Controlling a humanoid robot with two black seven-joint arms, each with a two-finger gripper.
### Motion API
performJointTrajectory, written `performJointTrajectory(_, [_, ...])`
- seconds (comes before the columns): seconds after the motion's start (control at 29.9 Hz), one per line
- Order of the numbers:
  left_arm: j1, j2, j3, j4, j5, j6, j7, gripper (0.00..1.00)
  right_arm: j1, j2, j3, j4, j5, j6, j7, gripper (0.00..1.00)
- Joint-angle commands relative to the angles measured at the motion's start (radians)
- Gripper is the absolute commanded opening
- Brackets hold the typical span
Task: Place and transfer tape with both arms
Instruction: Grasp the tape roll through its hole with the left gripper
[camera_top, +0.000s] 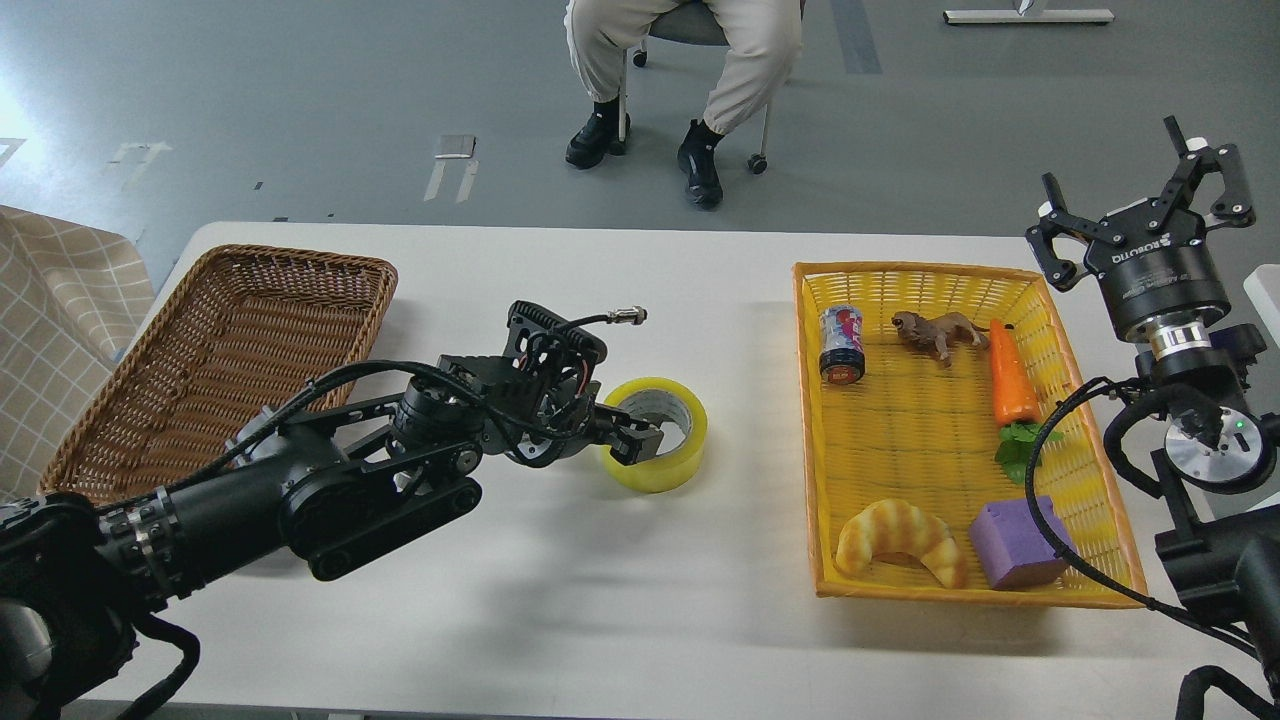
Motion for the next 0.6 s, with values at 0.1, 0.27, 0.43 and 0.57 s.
performJointTrajectory(0.1, [0.004, -0.014, 0.004, 0.026, 0.012, 0.0, 0.003, 0.0, -0.005, 0.002, 0.002, 0.0, 0.0, 0.0, 0.0, 1.0])
performJointTrajectory(0.27, [0.014, -0.008, 0.002, 0.034, 0.041, 0.0, -0.006, 0.0, -0.006, 0.007, 0.002, 0.0, 0.0, 0.0, 0.0, 1.0])
performJointTrajectory(0.43, [-0.001, 0.008, -0.005, 0.02, 0.081, 0.0, -0.012, 0.0, -0.008, 0.009, 0.002, 0.002, 0.0, 0.0, 0.0, 1.0])
performJointTrajectory(0.57, [-0.031, 0.046, -0.011, -0.018, 0.078, 0.0, -0.012, 0.0, -0.008, 0.018, 0.002, 0.005, 0.0, 0.0, 0.0, 1.0])
